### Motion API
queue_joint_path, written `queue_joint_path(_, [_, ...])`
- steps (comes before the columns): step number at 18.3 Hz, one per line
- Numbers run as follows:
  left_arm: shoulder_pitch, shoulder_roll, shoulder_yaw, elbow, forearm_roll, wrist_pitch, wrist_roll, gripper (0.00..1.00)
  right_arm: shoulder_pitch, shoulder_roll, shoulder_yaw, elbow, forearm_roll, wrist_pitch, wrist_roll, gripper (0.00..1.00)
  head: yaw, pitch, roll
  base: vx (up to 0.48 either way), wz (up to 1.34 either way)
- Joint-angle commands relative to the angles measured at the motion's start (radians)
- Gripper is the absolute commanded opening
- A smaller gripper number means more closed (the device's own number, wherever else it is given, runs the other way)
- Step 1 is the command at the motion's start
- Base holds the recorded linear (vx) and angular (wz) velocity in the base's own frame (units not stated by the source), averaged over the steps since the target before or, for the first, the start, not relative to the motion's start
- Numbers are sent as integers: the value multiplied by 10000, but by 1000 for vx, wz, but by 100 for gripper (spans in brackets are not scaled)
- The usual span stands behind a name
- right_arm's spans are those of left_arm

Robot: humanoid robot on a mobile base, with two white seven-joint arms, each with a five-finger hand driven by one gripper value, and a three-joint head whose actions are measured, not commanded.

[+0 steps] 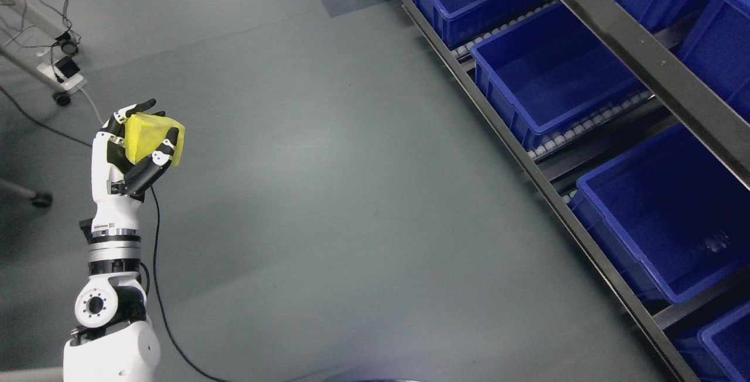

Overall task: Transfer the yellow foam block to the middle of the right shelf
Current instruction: 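Hold the cube raised in the left hand while turning toward the blue bins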

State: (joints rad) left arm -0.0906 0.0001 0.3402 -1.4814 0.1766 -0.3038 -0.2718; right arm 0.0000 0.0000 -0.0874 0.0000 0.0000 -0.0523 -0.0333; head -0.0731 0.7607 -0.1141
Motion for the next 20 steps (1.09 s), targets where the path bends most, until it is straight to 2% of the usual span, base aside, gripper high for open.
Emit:
queue_joint_path(1, [1,173,-88,-141,-17,-45,3,0,200,-175,0,-175,0,-44,11,100,0,0,0,660,-302])
queue_joint_path(7, [-504,173,-319,-234,-431,-964,-120,0,200,-175,0,-175,0,-45,11,100,0,0,0,631,-322])
queue_joint_path(9, [-811,396,-334,-280,-554,-1134,-166,1,200,-175,0,-175,0,-45,-4,100,0,0,0,536,-372])
queue_joint_path(15, [-2343,1577,-1313,-203,-738,-1089,-396,2,200,-175,0,-175,0,-45,-4,100,0,0,0,356,-603])
queue_joint_path(20, [-3448,1931,-2465,-219,-1045,-1058,-672,2,200,-175,0,-175,0,-45,-4,100,0,0,0,170,-565])
